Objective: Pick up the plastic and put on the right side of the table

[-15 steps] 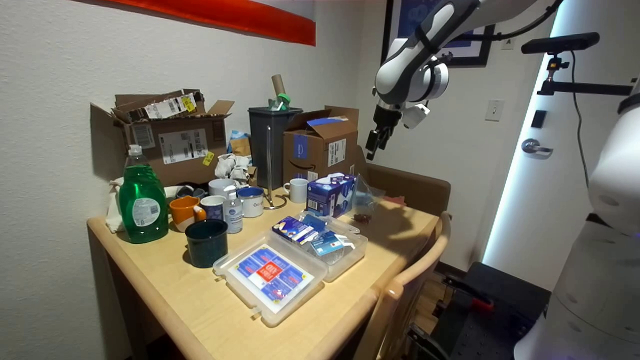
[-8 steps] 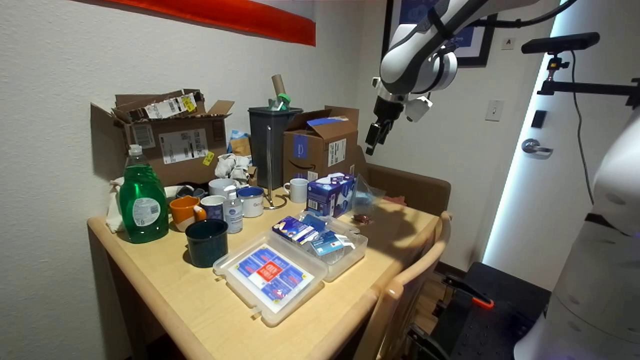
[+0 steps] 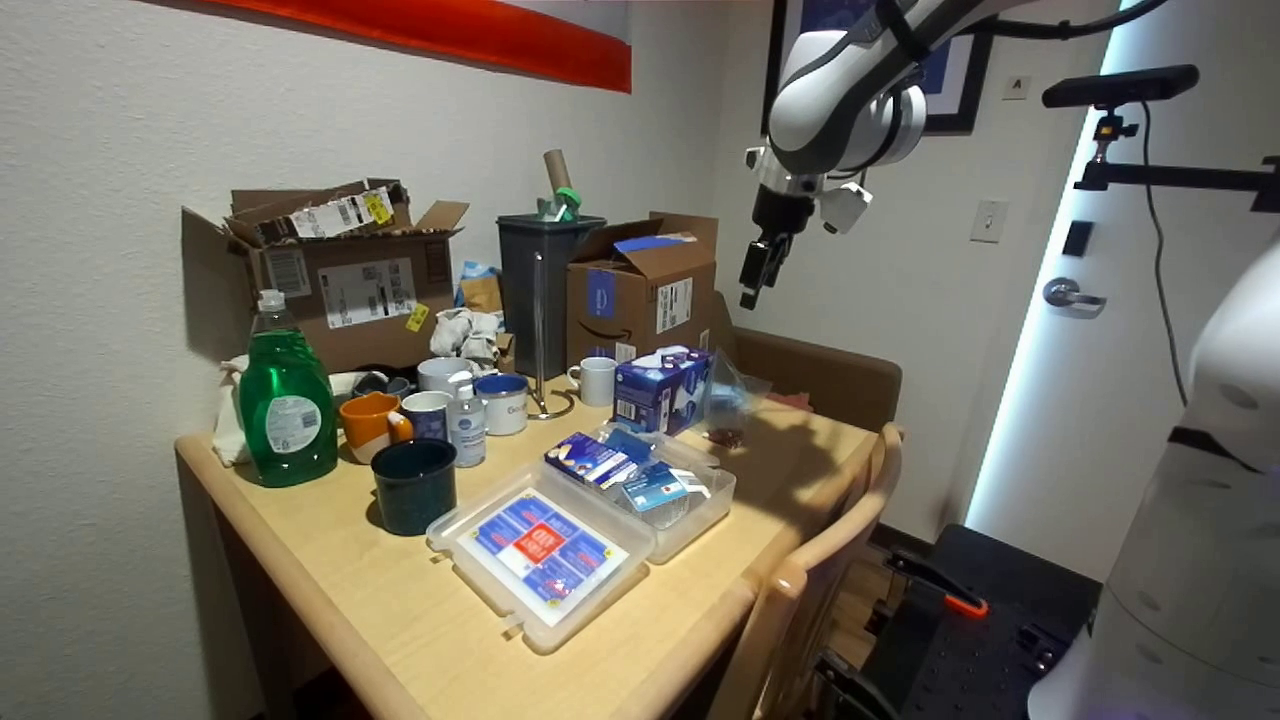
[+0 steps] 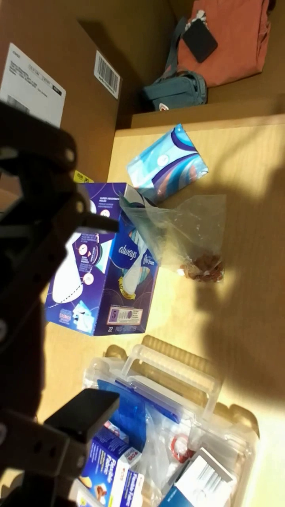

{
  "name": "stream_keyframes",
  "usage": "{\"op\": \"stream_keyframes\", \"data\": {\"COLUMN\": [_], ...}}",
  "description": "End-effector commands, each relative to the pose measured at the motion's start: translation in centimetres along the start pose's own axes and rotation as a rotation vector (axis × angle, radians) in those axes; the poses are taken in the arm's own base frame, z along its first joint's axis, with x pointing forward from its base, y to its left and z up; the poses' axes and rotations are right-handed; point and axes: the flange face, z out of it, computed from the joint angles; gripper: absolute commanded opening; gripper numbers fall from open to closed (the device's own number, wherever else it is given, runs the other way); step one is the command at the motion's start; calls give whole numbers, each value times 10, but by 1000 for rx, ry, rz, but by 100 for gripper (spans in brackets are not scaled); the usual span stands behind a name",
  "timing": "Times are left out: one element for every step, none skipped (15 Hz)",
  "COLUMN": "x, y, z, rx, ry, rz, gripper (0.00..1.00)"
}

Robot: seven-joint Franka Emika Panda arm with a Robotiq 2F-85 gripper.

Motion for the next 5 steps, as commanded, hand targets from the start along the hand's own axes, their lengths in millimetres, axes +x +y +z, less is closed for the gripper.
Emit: {"op": "stream_keyframes", "data": {"x": [0, 0, 0, 0, 0], "y": [-1, -1, -1, 0, -1], "z": [0, 1, 2, 2, 2], "rx": [1, 2, 2, 2, 2], "ry": [-2, -4, -5, -5, -5], "rz": [0, 0, 1, 1, 1], "gripper": [100, 100, 100, 100, 100]}}
